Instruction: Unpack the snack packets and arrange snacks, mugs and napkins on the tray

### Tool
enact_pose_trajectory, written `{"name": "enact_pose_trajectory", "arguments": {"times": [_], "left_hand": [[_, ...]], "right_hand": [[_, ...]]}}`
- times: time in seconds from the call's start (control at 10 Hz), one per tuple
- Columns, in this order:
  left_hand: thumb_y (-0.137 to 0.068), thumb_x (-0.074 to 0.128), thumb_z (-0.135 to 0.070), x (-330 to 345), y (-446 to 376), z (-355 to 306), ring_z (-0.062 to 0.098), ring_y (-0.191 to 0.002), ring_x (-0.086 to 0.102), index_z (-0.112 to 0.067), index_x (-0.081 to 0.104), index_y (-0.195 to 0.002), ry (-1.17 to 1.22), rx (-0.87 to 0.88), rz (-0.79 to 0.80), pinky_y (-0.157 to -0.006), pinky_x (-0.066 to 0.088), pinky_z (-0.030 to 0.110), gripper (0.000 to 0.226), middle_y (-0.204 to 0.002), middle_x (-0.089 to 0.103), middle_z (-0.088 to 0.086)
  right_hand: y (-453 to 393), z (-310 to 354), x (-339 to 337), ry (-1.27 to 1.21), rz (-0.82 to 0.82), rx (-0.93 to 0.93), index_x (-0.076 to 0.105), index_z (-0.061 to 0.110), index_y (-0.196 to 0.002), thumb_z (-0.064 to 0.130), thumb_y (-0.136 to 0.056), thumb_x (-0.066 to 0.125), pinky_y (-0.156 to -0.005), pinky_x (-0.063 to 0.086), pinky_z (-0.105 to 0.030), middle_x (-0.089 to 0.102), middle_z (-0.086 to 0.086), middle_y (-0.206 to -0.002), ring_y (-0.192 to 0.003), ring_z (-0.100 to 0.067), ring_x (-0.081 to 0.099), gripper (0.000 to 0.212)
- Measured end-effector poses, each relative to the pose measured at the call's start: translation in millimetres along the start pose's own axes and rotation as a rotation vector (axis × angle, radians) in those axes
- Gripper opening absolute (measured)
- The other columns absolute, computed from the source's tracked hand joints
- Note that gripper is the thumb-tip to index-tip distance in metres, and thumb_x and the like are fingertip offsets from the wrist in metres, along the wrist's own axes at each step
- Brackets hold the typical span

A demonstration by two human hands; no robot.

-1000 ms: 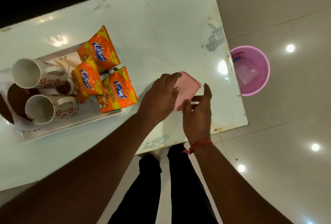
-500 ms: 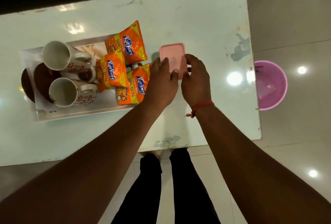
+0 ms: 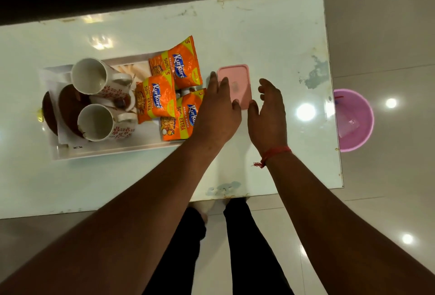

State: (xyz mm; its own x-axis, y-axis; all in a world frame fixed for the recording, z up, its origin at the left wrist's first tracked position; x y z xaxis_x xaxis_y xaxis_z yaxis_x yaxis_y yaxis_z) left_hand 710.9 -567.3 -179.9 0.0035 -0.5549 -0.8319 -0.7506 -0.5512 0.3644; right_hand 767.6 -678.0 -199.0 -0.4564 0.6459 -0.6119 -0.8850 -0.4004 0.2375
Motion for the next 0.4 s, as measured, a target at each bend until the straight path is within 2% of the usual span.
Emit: {"name": "enact_pose_trajectory", "arguments": {"times": [0.1,0.2,0.3,0.4], "left_hand": [[-0.101,0.045,-0.027,-16.3,6.4,-2.1,0.026,-0.145,0.031,-0.009,0.032,-0.15,0.062,0.04,-0.061,-0.109,0.038,0.03,0.054,-0.162,0.022,0.011],[-0.098,0.049,-0.025,-35.1,16.1,8.8,0.025,-0.137,0.044,-0.011,0.047,-0.142,0.092,0.155,-0.115,-0.104,0.045,0.035,0.046,-0.155,0.039,0.009],[-0.098,0.048,-0.025,-61.4,33.4,42.5,0.025,-0.133,0.049,-0.012,0.054,-0.136,0.066,0.285,-0.165,-0.099,0.049,0.038,0.041,-0.147,0.049,0.008],[-0.097,0.047,-0.026,-93.7,45.1,97.7,0.025,-0.129,0.051,-0.014,0.056,-0.134,0.011,0.319,-0.244,-0.098,0.048,0.039,0.04,-0.142,0.053,0.008]], "right_hand": [[9.7,10.2,-1.3,0.056,0.004,-0.048,0.042,0.015,-0.142,0.013,-0.096,0.053,-0.107,0.042,-0.04,0.05,-0.005,-0.139,-0.126,-0.022,0.049,0.048],[17.5,27.9,1.7,0.125,-0.011,-0.11,0.047,0.011,-0.138,0.013,-0.095,0.055,-0.107,0.039,-0.032,0.053,-0.008,-0.135,-0.125,-0.025,0.049,0.044],[31.9,55.5,21.3,0.237,-0.025,-0.201,0.048,0.009,-0.137,0.014,-0.094,0.056,-0.105,0.042,-0.043,0.055,-0.011,-0.133,-0.122,-0.03,0.05,0.044],[39.4,82.0,49.5,0.277,-0.017,-0.247,0.048,0.01,-0.138,0.017,-0.094,0.056,-0.107,0.04,-0.046,0.055,-0.013,-0.135,-0.125,-0.032,0.048,0.045]]}}
Point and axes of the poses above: each hand's wrist, its own y-axis away from the middle knuckle, its own x-axis out of the palm, z = x × y, the point moved 4 cm from there along -y, towards the middle knuckle
